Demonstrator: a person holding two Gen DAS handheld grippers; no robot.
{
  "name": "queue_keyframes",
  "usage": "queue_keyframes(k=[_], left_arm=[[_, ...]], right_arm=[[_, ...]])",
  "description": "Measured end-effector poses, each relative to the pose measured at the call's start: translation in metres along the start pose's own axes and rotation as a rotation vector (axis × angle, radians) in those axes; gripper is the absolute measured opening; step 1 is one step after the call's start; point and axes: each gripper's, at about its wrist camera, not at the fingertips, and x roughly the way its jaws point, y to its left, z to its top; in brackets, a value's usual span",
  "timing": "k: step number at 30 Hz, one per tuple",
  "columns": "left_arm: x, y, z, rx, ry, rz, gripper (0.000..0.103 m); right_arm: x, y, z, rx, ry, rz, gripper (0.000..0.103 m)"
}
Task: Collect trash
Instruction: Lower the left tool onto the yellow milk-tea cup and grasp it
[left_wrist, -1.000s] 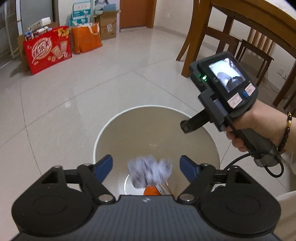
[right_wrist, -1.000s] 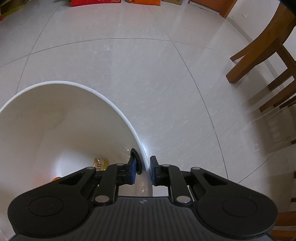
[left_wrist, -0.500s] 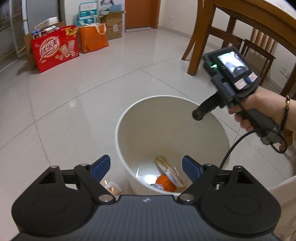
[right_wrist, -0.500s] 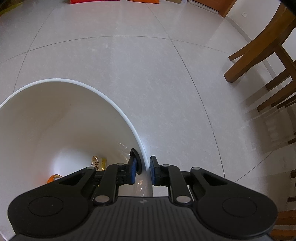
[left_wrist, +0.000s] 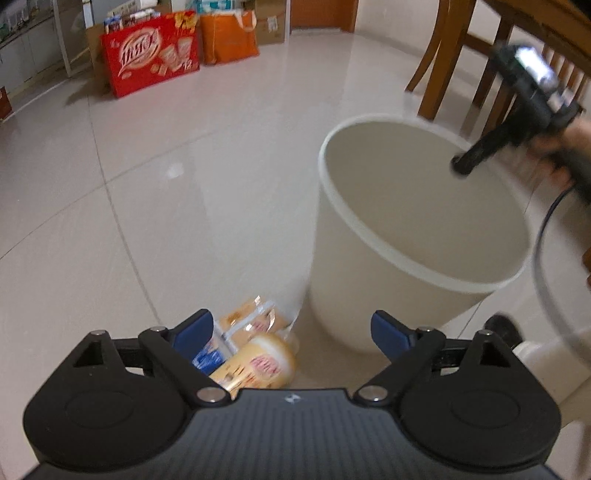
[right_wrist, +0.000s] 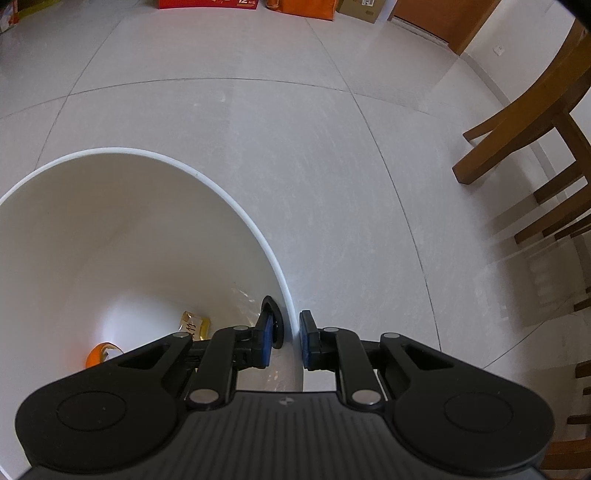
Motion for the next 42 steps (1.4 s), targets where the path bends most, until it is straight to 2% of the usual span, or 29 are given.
queue_keyframes(k=[8,11,15,18,27,29,35,42], left_arm=[[0.071,0.015,-0.034,0.042,0.143,0.007,0.092],[0.094,0.006,-0.047,0.151,0.177,0.043,0.092],[0.116,-0.009,-0.063,0.339,0.192,0.1,0.092],[0.131,-0.016,-0.072,0.444,0.198,0.145,0.092],[0.169,-0.036,-0.094,0.648,0.211,0.241,0.091],[0.178,-0.039,-0.099,0.674,0.219,0.255,0.091],[0.187,-0.04,-0.103,0.696,0.217,0.267,0.079],[0.173,-0.031,-0.098,0.621,0.201,0.213,0.077]], right_arm=[[-0.004,0.007,-0.003,-0.021,-0.004,-0.012,0.018],[-0.005,0.009,-0.004,-0.027,-0.004,-0.016,0.019],[-0.006,0.01,-0.004,-0.037,-0.006,-0.019,0.019],[-0.007,0.011,-0.004,-0.041,-0.007,-0.022,0.019],[-0.007,0.015,-0.004,-0.049,-0.007,-0.034,0.02],[-0.008,0.016,-0.004,-0.052,-0.008,-0.036,0.02],[-0.009,0.017,-0.005,-0.052,-0.01,-0.036,0.02],[-0.01,0.017,-0.006,-0.045,-0.009,-0.035,0.02]])
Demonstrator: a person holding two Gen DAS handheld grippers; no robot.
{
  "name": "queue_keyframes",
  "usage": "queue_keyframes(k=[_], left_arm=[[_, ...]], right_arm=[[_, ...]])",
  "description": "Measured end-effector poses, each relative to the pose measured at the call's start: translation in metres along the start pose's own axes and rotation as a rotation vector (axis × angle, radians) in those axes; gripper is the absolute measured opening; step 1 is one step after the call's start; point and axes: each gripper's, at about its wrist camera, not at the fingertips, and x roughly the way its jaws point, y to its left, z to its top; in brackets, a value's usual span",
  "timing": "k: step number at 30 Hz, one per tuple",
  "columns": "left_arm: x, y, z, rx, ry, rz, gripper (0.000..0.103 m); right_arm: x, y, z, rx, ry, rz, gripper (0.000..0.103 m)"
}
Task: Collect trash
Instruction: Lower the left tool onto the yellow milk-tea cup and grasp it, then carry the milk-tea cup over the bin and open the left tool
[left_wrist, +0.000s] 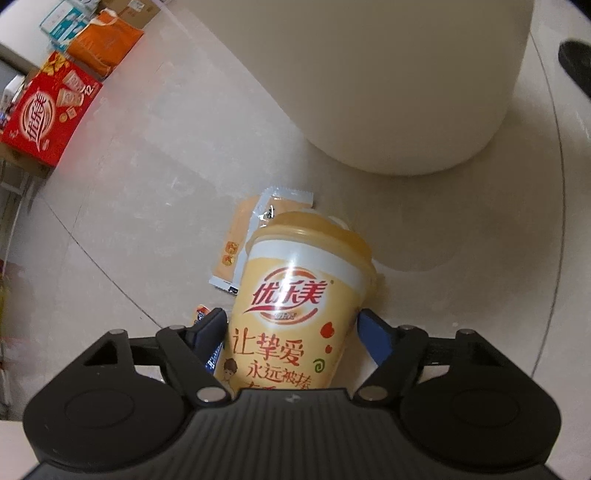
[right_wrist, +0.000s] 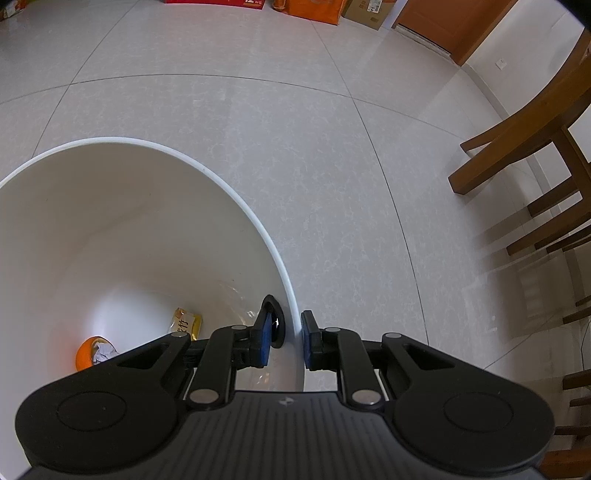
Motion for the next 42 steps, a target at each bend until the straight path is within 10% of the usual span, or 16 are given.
queue_keyframes(k=[20,32,42], left_arm=[[-0.13,0.042,-0.002,-0.242,-0.051,-0.178,0.075],[-0.25,0.09,0.082,-0.351,-0.229,-0.241,0.075],[-0.258,0.085,0.128,-0.461,-0.337,-0.318,0.084]], right_arm=[[0.0,-0.002,0.002,0.034,0.009,0.002,0.02],[0.0,-0.004,0.002,0.057,0.01,0.02,0.02],[0.001,-0.007,0.003,0.066,0.012,0.025,0.02]])
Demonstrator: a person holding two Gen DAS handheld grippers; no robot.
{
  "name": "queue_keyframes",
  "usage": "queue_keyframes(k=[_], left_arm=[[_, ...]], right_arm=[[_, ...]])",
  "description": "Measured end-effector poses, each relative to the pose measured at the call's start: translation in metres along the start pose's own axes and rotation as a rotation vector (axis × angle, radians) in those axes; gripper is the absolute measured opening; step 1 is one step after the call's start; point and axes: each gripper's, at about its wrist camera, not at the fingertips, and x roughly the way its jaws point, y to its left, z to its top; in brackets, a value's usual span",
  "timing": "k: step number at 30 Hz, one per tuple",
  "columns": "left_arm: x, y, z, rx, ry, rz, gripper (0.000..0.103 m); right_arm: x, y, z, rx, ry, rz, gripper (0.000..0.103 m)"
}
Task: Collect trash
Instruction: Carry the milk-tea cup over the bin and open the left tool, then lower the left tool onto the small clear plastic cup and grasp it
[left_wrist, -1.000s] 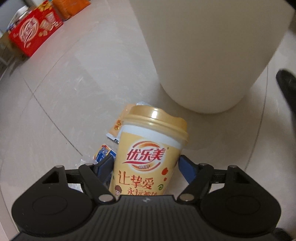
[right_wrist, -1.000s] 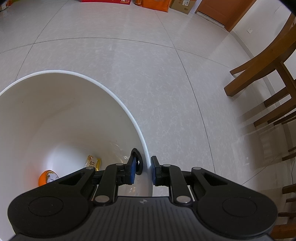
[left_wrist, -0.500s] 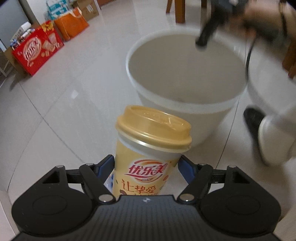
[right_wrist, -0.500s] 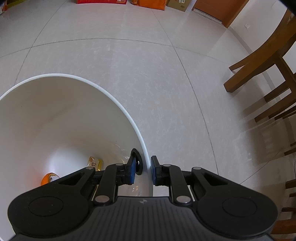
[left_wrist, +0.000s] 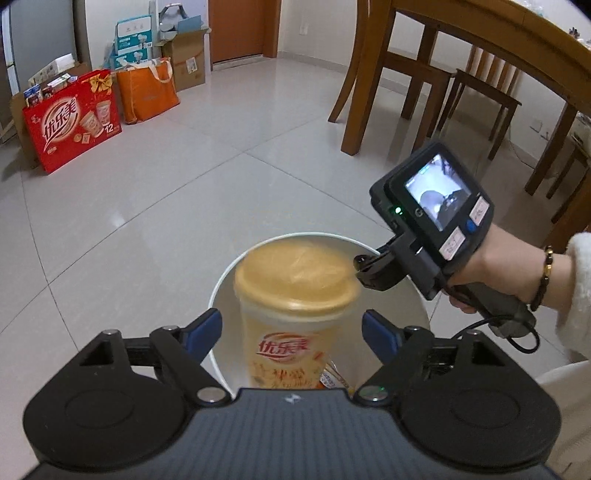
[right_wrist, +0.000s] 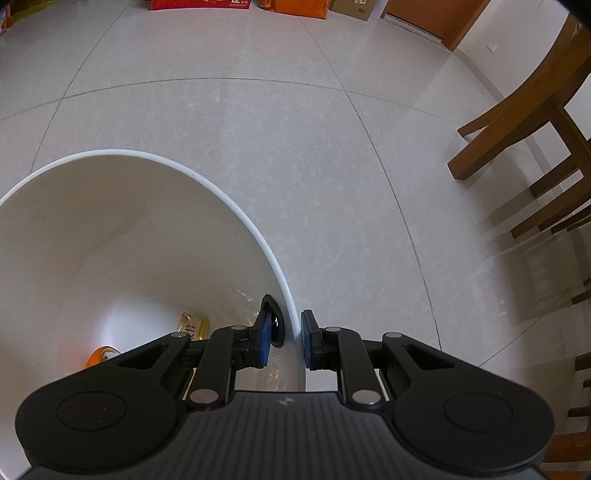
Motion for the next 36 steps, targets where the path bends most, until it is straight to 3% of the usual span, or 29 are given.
queue_keyframes(k=[12,26,36], left_arm=[[0.007,0.028,-0.017,-0.055,0.025,0.048,0.092],[0.011,0.06,-0.069,-0.183,0.018,0.077,0.099],[0.063,0.078,-0.123,-0.33,0.098,0.087,0.099]], right_arm=[[0.001,-0.002,0.0,0.004,-0.001,0.007,0.02],[0.002,-0.001,-0.002,0.003,-0.003,0.001,0.02],[0.003,-0.002,-0.001,-0.008,-0.008,-0.006,0.02]])
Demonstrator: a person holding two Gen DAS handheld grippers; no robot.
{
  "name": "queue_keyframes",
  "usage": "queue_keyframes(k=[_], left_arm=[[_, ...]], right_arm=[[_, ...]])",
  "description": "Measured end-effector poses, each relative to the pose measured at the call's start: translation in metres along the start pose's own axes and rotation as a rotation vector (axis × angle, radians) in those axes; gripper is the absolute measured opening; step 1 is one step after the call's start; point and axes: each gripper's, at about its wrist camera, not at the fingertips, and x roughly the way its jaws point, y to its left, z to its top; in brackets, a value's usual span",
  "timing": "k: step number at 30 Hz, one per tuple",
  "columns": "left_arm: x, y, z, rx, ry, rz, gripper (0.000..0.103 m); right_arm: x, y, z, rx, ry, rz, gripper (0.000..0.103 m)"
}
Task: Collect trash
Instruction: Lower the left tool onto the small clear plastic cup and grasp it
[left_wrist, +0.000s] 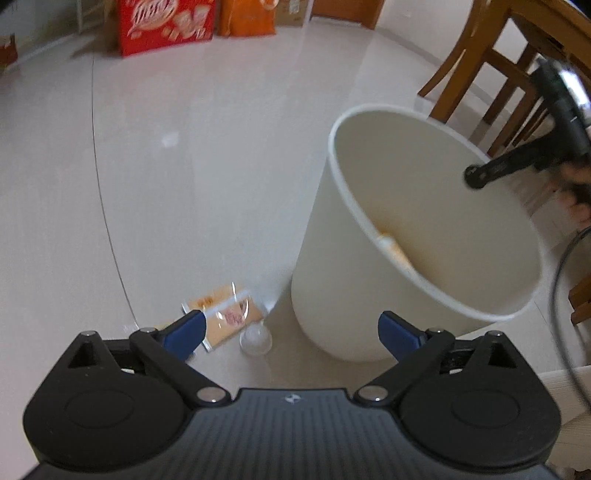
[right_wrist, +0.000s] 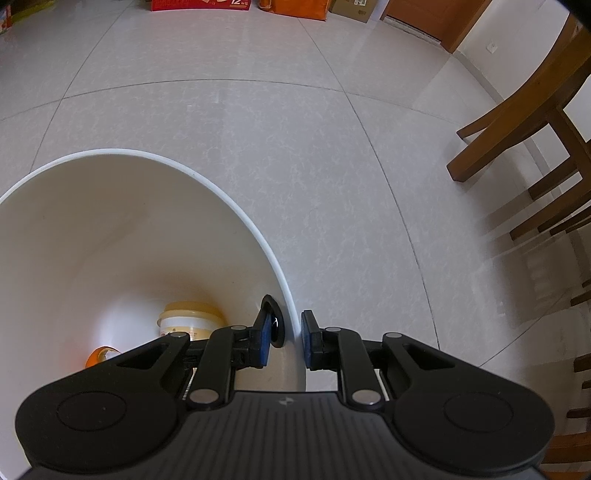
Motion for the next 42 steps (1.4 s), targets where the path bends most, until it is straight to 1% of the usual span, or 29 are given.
queue_keyframes(k=[3,5,7,11,15,21,23,25,26,31,32,33,36,38,41,42], left_arm=[[0.021,0.003,-0.012,-0.008,-0.01,0.022,0.099],[0.036,0.003,-0.02,0.004,-0.019,0.053,0.099],[0.054,0.003,-0.029,0.011,-0.017,0.081,0.099],[0.086,0.004,-0.044,0.019,-0.015,0.112,0.099],[0.113,0.002,-0.055,0.042,-0.026,0.13,0.099],[0.14,0.006,-0.059,0.016,-0.072,0.15,0.097],[0.148,0.009,-0.061,-0.01,-0.083,0.158,0.096],[0.156,0.012,-0.061,-0.032,-0.079,0.168,0.09],[0.16,0.011,-0.06,-0.036,-0.078,0.174,0.082],[0.17,0.007,-0.059,-0.054,-0.073,0.177,0.064],[0.172,0.006,-0.058,-0.055,-0.067,0.174,0.057],[0.174,0.005,-0.057,-0.055,-0.065,0.177,0.054],[0.176,0.001,-0.053,-0.052,-0.064,0.187,0.046],[0.176,0.0,-0.053,-0.058,-0.065,0.182,0.045],[0.177,0.0,-0.053,-0.07,-0.067,0.181,0.032],[0.177,-0.001,-0.052,-0.076,-0.067,0.181,0.032]], right_arm=[[0.0,0.0,0.001,-0.007,-0.001,-0.003,0.021],[0.0,-0.001,0.001,-0.008,-0.001,-0.004,0.021],[0.0,0.0,0.002,-0.012,-0.002,-0.006,0.021],[0.0,0.002,0.003,-0.021,-0.004,-0.015,0.021],[0.0,0.003,0.003,-0.031,-0.008,-0.021,0.021],[0.001,0.004,0.003,-0.034,-0.008,-0.028,0.022],[0.002,0.005,0.003,-0.038,-0.01,-0.033,0.022],[0.001,0.007,0.002,-0.043,-0.011,-0.037,0.022],[0.001,0.007,0.002,-0.042,-0.012,-0.038,0.022],[0.001,0.008,0.001,-0.043,-0.015,-0.041,0.022],[0.001,0.008,0.001,-0.043,-0.015,-0.041,0.022],[0.001,0.008,0.001,-0.041,-0.015,-0.041,0.022],[-0.001,0.009,0.0,-0.039,-0.016,-0.04,0.022],[-0.001,0.01,0.0,-0.043,-0.017,-0.041,0.022],[-0.001,0.01,0.0,-0.045,-0.019,-0.04,0.022],[-0.001,0.009,0.0,-0.046,-0.019,-0.039,0.022]])
